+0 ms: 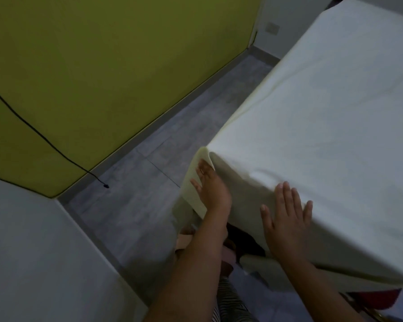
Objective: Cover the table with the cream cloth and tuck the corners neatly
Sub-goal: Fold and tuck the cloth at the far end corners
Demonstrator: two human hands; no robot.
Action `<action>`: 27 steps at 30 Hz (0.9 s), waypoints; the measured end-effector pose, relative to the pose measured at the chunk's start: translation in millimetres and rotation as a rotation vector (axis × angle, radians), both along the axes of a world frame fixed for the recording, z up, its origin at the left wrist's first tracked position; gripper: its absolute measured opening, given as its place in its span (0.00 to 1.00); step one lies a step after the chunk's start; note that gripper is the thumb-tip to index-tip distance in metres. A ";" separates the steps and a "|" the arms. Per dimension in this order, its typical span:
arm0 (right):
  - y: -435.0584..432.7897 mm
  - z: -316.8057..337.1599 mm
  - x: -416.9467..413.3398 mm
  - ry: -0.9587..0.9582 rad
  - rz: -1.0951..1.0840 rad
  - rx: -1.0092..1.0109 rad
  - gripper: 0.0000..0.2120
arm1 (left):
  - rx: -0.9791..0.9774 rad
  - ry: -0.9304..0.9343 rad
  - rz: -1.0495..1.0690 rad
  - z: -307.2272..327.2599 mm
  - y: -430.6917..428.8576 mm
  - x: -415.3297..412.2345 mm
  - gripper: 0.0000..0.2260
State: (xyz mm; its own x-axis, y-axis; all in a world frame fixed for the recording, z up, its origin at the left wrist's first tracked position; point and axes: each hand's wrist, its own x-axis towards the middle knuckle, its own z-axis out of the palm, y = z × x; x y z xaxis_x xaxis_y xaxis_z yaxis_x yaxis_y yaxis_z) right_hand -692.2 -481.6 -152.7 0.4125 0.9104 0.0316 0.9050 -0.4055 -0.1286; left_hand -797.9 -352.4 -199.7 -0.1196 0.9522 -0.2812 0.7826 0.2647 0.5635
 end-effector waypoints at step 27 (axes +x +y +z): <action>223.8 55.9 -114.7 0.199 0.281 0.004 0.23 | -0.057 0.119 -0.280 67.4 154.0 -160.3 0.22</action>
State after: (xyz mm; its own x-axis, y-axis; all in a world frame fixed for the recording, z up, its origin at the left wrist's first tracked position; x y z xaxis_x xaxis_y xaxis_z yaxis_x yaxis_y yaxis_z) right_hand -806.9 -257.8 -96.8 0.1437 0.9894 -0.0205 0.9383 -0.1428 -0.3149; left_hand -958.2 -198.4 -132.3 0.1099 0.9359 -0.3348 0.8894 0.0578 0.4535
